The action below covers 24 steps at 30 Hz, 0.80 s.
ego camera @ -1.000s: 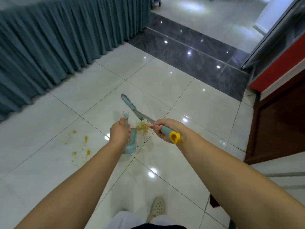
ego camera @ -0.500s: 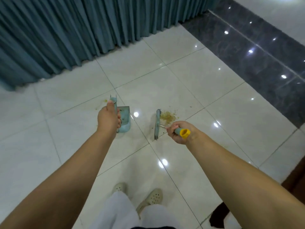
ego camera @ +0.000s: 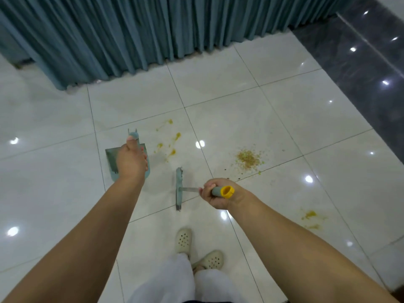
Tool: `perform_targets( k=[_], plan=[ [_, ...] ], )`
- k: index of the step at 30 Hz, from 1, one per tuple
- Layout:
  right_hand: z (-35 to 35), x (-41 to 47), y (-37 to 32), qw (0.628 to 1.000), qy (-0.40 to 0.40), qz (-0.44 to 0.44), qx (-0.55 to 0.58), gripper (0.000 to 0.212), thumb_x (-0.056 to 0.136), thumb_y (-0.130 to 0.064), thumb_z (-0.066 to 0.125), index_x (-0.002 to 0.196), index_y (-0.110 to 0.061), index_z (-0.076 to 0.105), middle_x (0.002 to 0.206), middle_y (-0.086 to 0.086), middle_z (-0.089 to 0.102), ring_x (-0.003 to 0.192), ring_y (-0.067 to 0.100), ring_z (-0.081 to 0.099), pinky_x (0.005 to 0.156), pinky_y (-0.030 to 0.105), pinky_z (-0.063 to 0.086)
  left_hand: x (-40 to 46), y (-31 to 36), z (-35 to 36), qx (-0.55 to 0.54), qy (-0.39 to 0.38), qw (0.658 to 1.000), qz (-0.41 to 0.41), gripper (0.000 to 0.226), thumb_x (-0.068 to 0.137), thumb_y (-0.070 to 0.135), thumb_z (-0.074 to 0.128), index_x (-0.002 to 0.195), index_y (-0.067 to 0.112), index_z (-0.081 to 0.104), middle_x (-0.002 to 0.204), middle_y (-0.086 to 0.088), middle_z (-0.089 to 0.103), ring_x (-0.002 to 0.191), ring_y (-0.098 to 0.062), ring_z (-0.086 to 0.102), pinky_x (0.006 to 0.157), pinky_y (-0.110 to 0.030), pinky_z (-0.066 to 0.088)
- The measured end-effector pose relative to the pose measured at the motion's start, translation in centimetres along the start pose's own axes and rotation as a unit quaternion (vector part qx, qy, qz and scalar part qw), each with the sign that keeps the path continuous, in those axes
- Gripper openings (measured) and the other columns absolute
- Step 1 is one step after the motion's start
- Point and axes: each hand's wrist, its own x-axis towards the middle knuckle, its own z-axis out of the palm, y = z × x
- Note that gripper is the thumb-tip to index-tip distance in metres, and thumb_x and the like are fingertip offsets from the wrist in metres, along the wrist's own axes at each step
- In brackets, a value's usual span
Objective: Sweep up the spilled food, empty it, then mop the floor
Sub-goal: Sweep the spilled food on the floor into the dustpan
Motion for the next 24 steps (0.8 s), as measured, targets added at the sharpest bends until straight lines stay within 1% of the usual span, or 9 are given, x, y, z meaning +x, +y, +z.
perform_targets(
  k=[3, 6, 9, 12, 15, 18, 20, 22, 24],
  plan=[
    [1.6, 1.1, 1.2, 0.999, 0.003, 0.039, -0.032, 0.010, 0.093, 0.007, 0.034, 0.097, 0.005, 0.042, 0.082, 0.025, 0.046, 0.025, 0.016, 0.040, 0.031, 0.013, 0.040, 1.7, -0.2, -0.9, 0.011, -0.005, 1.000, 0.004, 0.047, 0.099, 0.047, 0.030, 0.071, 0.015, 0.051, 0.059, 0.000, 0.045, 0.045, -0.013, 0.038, 0.039, -0.021, 0.034],
    [2.6, 2.0, 1.7, 0.994, 0.014, 0.081, -0.066, 0.007, 0.094, 0.005, 0.035, 0.096, 0.002, 0.041, 0.078, 0.017, 0.042, 0.026, 0.014, 0.040, 0.029, 0.013, 0.038, 3.3, -0.6, -1.8, 0.013, -0.001, 1.000, 0.001, 0.046, 0.100, 0.045, 0.030, 0.070, 0.015, 0.049, 0.059, -0.001, 0.045, 0.045, -0.014, 0.038, 0.042, -0.023, 0.034],
    [3.4, 3.3, 2.1, 0.986, 0.020, 0.124, -0.111, 0.013, 0.097, 0.000, 0.034, 0.087, -0.001, 0.041, 0.063, 0.014, 0.044, 0.025, 0.014, 0.041, 0.027, 0.014, 0.036, 5.1, -0.9, -2.6, 0.017, 0.013, 1.000, -0.006, 0.048, 0.100, 0.044, 0.028, 0.068, 0.015, 0.048, 0.061, -0.003, 0.048, 0.047, -0.015, 0.039, 0.046, -0.027, 0.035],
    [4.4, 4.4, 2.5, 0.978, 0.021, 0.153, -0.137, 0.019, 0.098, -0.002, 0.034, 0.081, -0.004, 0.041, 0.051, 0.014, 0.046, 0.025, 0.014, 0.041, 0.026, 0.014, 0.035, 6.5, -1.2, -3.5, -0.001, 0.035, 0.999, -0.015, 0.048, 0.100, 0.045, 0.029, 0.066, 0.017, 0.047, 0.059, -0.002, 0.047, 0.045, -0.014, 0.040, 0.044, -0.023, 0.035],
    [5.6, 5.9, 2.6, 0.976, 0.010, 0.167, -0.139, 0.020, 0.098, -0.003, 0.034, 0.080, -0.004, 0.041, 0.054, 0.012, 0.044, 0.024, 0.015, 0.041, 0.027, 0.013, 0.035, 7.5, -1.5, -4.0, -0.010, 0.043, 0.999, -0.014, 0.048, 0.100, 0.045, 0.030, 0.064, 0.017, 0.045, 0.055, -0.001, 0.043, 0.041, -0.012, 0.036, 0.043, -0.022, 0.032],
    [6.7, 7.7, 2.9, 0.975, 0.009, 0.181, -0.130, 0.020, 0.098, -0.004, 0.036, 0.079, -0.002, 0.042, 0.065, 0.008, 0.040, 0.024, 0.016, 0.041, 0.027, 0.013, 0.036, 8.4, -2.1, -4.5, -0.009, 0.046, 0.999, -0.010, 0.047, 0.100, 0.046, 0.031, 0.067, 0.016, 0.049, 0.058, -0.001, 0.046, 0.046, -0.013, 0.039, 0.047, -0.025, 0.035],
    [6.8, 8.7, 3.1, 0.974, 0.012, 0.183, -0.135, 0.019, 0.099, -0.006, 0.037, 0.081, 0.000, 0.043, 0.055, 0.013, 0.046, 0.023, 0.016, 0.040, 0.026, 0.013, 0.035, 8.7, -2.5, -4.7, -0.019, 0.045, 0.999, -0.018, 0.046, 0.099, 0.046, 0.032, 0.068, 0.017, 0.051, 0.059, -0.001, 0.048, 0.049, -0.015, 0.042, 0.051, -0.027, 0.038],
    [6.6, 9.0, 2.8, 0.972, 0.021, 0.182, -0.147, 0.019, 0.099, -0.007, 0.039, 0.082, 0.001, 0.044, 0.045, 0.015, 0.047, 0.021, 0.016, 0.039, 0.025, 0.013, 0.034, 8.9, -2.7, -4.6, -0.022, 0.049, 0.998, -0.030, 0.045, 0.099, 0.046, 0.033, 0.069, 0.018, 0.051, 0.059, 0.000, 0.048, 0.049, -0.014, 0.043, 0.050, -0.027, 0.039],
    [6.0, 8.8, 2.0, 0.973, 0.029, 0.174, -0.147, 0.020, 0.098, -0.005, 0.040, 0.081, 0.002, 0.045, 0.052, 0.014, 0.048, 0.022, 0.015, 0.039, 0.025, 0.013, 0.034, 8.7, -2.7, -4.1, -0.023, 0.050, 0.998, -0.033, 0.044, 0.099, 0.045, 0.035, 0.068, 0.018, 0.050, 0.058, 0.001, 0.046, 0.048, -0.013, 0.042, 0.048, -0.026, 0.036]
  ],
)
